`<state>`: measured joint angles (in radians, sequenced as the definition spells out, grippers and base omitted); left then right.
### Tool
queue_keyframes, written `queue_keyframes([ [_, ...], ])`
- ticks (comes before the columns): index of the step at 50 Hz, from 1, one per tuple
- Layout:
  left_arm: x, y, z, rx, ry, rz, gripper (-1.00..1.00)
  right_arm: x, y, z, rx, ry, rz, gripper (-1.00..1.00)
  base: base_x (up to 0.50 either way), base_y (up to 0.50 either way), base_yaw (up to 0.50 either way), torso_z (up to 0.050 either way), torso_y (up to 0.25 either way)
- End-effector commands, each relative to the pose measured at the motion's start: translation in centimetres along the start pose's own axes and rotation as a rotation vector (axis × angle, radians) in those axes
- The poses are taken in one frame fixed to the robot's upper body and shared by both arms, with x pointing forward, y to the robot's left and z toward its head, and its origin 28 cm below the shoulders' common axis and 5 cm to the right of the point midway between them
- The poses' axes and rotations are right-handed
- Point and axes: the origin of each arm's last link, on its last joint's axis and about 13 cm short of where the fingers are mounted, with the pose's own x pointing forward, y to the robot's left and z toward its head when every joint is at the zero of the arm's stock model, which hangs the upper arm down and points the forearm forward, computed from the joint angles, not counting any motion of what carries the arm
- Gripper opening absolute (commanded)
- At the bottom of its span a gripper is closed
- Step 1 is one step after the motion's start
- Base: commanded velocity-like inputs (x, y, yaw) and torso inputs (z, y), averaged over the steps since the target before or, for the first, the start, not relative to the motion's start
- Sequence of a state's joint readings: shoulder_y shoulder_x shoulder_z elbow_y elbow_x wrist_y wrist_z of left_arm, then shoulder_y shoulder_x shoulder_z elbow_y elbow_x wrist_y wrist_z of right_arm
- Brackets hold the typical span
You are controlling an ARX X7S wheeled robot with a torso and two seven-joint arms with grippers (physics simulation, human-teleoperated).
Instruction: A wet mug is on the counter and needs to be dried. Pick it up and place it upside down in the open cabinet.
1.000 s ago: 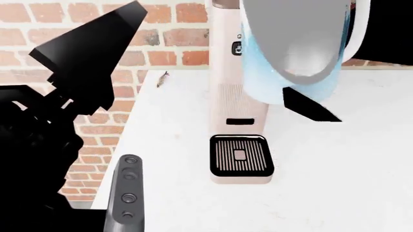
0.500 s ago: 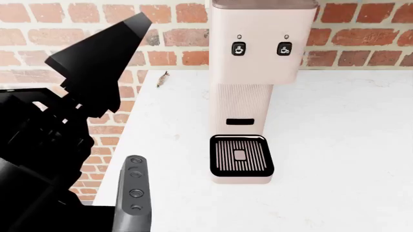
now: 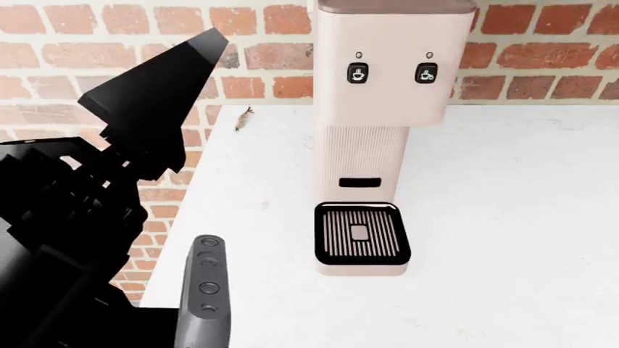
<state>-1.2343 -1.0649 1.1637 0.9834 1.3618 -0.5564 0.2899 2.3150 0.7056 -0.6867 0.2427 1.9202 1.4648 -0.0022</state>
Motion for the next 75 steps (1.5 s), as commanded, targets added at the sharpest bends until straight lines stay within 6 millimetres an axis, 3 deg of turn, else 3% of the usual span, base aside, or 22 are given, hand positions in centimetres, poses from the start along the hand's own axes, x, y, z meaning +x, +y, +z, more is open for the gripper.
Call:
queue_keyframes([
  [1, -0.2, -0.5, 0.1, -0.004, 0.012, -0.006, 1.0, 0.7, -1.1, 1.6, -0.02, -0.013, -0.052, -1.0, 0.0, 0.0, 0.0, 0.0, 0.0],
  [28, -0.7, -1.5, 0.6, -0.007, 0.023, -0.001, 1.0, 2.5, -5.4, 6.6, -0.053, -0.087, -0.295, -1.0, 0.0, 0.0, 0.0, 0.0, 0.0],
  [75, -0.9, -1.8, 1.1, -0.014, 0.03, 0.014, 1.0, 5.7, -6.7, 6.9, -0.004, -0.178, -0.701, -1.0, 0.0, 0.0, 0.0, 0.0, 0.0],
])
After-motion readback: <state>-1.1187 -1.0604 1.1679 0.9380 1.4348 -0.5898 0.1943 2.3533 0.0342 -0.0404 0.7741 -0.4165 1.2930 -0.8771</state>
